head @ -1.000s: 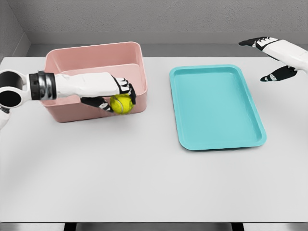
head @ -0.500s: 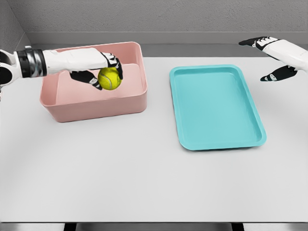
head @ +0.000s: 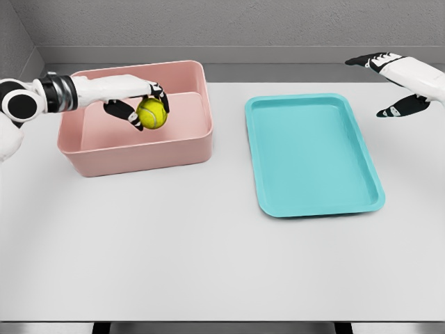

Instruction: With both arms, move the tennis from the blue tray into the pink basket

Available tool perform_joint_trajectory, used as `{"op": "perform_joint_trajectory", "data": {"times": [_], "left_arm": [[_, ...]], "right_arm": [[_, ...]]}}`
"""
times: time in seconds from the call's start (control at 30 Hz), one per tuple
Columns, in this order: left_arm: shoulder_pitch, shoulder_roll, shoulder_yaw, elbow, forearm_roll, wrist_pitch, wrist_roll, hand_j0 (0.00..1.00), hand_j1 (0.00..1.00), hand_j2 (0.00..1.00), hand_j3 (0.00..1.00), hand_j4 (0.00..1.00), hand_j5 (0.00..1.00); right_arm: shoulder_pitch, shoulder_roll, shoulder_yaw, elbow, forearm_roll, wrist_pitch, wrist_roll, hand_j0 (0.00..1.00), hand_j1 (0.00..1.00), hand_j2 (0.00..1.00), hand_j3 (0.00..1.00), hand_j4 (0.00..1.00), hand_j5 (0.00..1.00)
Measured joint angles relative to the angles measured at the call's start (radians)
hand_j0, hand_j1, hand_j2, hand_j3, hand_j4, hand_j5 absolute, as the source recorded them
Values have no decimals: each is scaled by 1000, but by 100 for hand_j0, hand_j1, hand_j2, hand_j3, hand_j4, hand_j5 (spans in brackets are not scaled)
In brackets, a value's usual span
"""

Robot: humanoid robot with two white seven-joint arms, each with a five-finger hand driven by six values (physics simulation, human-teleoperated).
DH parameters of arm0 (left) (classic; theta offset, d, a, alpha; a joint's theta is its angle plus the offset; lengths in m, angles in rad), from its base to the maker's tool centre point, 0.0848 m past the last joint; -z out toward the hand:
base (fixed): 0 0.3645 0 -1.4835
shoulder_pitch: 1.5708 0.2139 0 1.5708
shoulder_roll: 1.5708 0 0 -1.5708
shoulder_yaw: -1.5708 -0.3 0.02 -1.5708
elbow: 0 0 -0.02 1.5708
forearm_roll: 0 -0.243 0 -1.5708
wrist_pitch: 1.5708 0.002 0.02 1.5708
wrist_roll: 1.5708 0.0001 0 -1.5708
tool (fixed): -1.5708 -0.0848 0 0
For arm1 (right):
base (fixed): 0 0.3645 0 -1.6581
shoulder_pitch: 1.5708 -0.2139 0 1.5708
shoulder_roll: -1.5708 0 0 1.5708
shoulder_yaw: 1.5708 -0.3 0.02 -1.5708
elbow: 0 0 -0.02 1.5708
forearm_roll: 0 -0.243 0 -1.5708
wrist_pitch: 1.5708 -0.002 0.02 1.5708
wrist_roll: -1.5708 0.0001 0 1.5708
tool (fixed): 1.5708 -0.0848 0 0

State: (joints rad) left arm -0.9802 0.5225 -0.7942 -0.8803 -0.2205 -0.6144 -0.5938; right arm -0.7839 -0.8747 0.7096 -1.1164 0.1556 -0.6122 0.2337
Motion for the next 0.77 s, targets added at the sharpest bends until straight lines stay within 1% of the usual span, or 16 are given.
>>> {"op": "perform_joint_trajectory", "data": {"times": [0.03, 0.23, 0.27, 0.3, 0.33, 0.4, 0.43, 0.53, 0.6, 0.67, 0.73, 0.77], "left_arm": [[-3, 0, 2, 2, 0, 0, 2, 89, 89, 89, 89, 89, 89], [0, 6, 5, -1, 3, 1, 9, 89, 89, 89, 89, 89, 89], [2, 12, 6, -10, 5, 1, 10, 89, 89, 89, 89, 89, 89], [6, 21, 7, -25, 7, 1, 11, 93, 93, 93, 93, 93, 93], [9, 37, 8, -47, 11, 0, 11, 100, 100, 100, 100, 100, 100], [43, 79, 8, -124, 34, 0, 12, 100, 100, 100, 100, 100, 100], [67, 109, 8, -178, 59, 0, 12, 100, 100, 100, 100, 100, 100], [98, 218, 9, -324, 143, 0, 13, 100, 100, 100, 100, 100, 100], [113, 288, 10, -392, 178, 1, 13, 100, 100, 100, 100, 100, 100], [152, 342, 13, -431, 195, 0, 13, 100, 100, 100, 100, 100, 100], [199, 371, 31, -451, 203, 0, 14, 100, 100, 100, 100, 100, 100], [213, 380, 43, -457, 205, 0, 14, 100, 100, 100, 100, 100, 100]], "right_arm": [[0, 0, 0, 0, 0, 0, 0, 100, 100, 100, 100, 100, 100], [0, -1, 0, 0, 0, 0, 0, 100, 100, 100, 100, 100, 100], [0, -2, 0, 0, 0, 0, 0, 100, 100, 100, 100, 100, 100], [2, -3, 0, 0, 0, 0, 0, 100, 100, 100, 100, 100, 100], [2, -3, 0, 0, 0, 0, 0, 100, 100, 100, 100, 100, 100], [0, -4, 0, 0, 0, 0, 0, 100, 100, 100, 100, 100, 100], [0, -4, 0, 0, 0, 0, 0, 100, 100, 100, 100, 100, 100], [0, -6, -1, 0, 0, 0, 0, 100, 100, 100, 100, 100, 100], [2, -9, -1, -1, 0, 0, 0, 100, 100, 100, 100, 100, 100], [2, -11, -1, -1, 0, 0, 0, 100, 100, 100, 100, 100, 100], [0, -12, -1, -1, 0, 0, 0, 100, 100, 100, 100, 100, 100], [2, -13, -1, -1, 0, 0, 0, 100, 100, 100, 100, 100, 100]]}}
